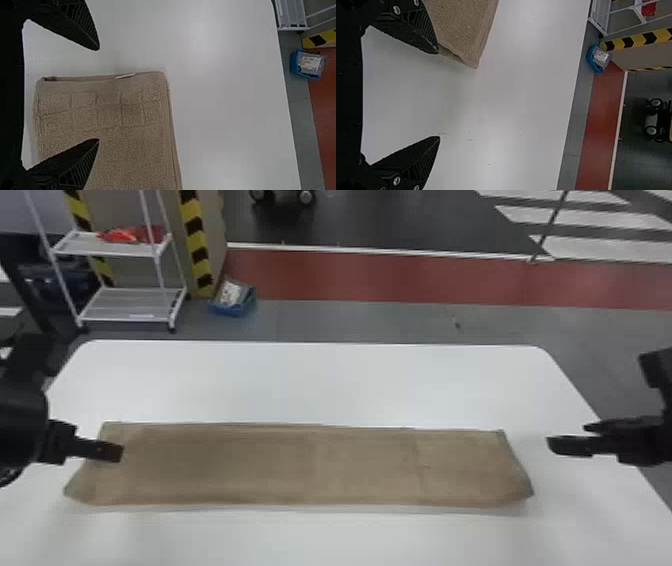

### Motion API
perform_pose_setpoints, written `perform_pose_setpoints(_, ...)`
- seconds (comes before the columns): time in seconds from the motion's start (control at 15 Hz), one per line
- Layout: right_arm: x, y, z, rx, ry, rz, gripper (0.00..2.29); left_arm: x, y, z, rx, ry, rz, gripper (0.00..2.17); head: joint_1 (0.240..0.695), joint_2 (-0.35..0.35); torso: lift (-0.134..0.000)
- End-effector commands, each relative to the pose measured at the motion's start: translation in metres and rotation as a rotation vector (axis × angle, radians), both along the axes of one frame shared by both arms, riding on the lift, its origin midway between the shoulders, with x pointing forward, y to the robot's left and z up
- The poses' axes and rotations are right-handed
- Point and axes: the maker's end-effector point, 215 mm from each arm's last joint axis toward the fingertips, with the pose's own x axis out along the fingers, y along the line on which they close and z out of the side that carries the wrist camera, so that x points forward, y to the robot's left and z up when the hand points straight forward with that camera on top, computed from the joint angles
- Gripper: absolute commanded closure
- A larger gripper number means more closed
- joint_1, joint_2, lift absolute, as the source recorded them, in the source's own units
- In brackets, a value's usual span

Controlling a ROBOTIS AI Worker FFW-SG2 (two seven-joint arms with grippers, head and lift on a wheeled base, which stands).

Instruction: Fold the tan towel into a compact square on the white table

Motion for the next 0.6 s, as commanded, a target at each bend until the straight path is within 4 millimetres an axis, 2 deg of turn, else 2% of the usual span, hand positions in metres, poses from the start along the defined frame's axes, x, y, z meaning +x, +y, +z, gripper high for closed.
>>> perform_pose_setpoints(0.0, -0.0003, -0.0009, 0.0000, 0.002, -0.002, 0.000, 0.13, 0.0005, -0.0003, 0.0006, 0.001, -0.001, 0.000, 0.06, 0.695, -0.090, -0.123)
perform_pose_setpoints(0.33, -0.0030, -0.0026, -0.0033, -0.001, 0.002, 0.001, 0.13, 0.0011, -0.0021, -0.0002, -0.003, -0.004, 0.007, 0.08, 0.695, -0.095, -0.123)
perform_pose_setpoints(0.53, -0.0059, -0.0028, -0.0077, -0.002, 0.002, 0.007, 0.13, -0.0015, 0.0060, -0.0061, -0.005, 0.007, 0.035, 0.09, 0.695, -0.095, -0.123)
